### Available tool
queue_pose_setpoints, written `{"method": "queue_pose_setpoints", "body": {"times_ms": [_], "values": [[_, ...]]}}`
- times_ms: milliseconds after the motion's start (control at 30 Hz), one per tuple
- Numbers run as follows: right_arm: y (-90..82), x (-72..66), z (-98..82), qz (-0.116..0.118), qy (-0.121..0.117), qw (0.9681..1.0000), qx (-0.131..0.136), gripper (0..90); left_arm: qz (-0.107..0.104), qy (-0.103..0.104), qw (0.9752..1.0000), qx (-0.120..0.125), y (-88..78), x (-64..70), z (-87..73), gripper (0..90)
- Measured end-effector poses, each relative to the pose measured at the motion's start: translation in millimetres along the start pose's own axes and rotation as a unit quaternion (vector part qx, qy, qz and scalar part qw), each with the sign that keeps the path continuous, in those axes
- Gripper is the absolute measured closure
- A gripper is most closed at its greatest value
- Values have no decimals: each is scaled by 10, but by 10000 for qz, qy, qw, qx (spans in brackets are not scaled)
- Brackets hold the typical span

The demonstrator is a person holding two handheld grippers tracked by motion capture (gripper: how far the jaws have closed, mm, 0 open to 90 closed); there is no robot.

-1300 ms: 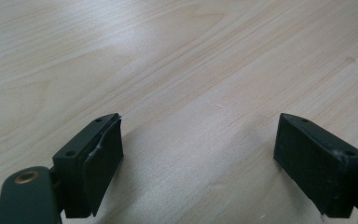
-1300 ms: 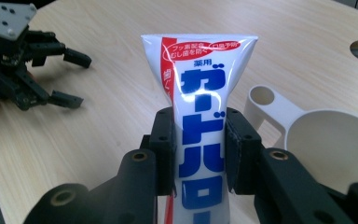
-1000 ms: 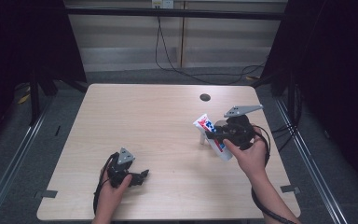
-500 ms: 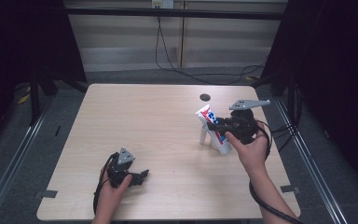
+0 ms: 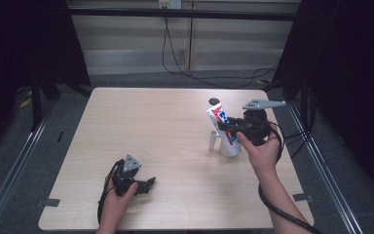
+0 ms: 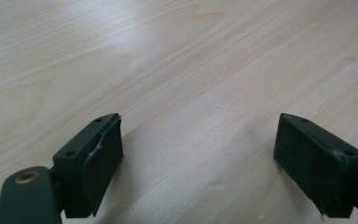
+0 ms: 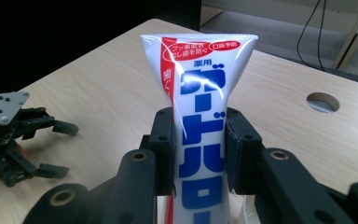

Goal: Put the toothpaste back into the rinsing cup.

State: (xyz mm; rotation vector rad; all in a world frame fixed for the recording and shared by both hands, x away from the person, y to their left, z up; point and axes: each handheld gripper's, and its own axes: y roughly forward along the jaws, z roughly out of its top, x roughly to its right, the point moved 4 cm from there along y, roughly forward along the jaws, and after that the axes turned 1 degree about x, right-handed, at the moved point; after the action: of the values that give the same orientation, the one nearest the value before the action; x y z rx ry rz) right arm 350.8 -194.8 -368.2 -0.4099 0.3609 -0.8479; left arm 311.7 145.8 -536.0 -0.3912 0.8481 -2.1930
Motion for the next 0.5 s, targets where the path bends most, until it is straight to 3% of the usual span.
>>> {"method": "queue_pose_setpoints", "body": {"times_ms": [333,500], "values": [[35,114,25,-246,93,9996,131,681,-3,8,10000,-11,0,2,0,154],[48,128,54,-320,25,9993,183,682,-2,9,10000,-13,0,1,0,154]]}}
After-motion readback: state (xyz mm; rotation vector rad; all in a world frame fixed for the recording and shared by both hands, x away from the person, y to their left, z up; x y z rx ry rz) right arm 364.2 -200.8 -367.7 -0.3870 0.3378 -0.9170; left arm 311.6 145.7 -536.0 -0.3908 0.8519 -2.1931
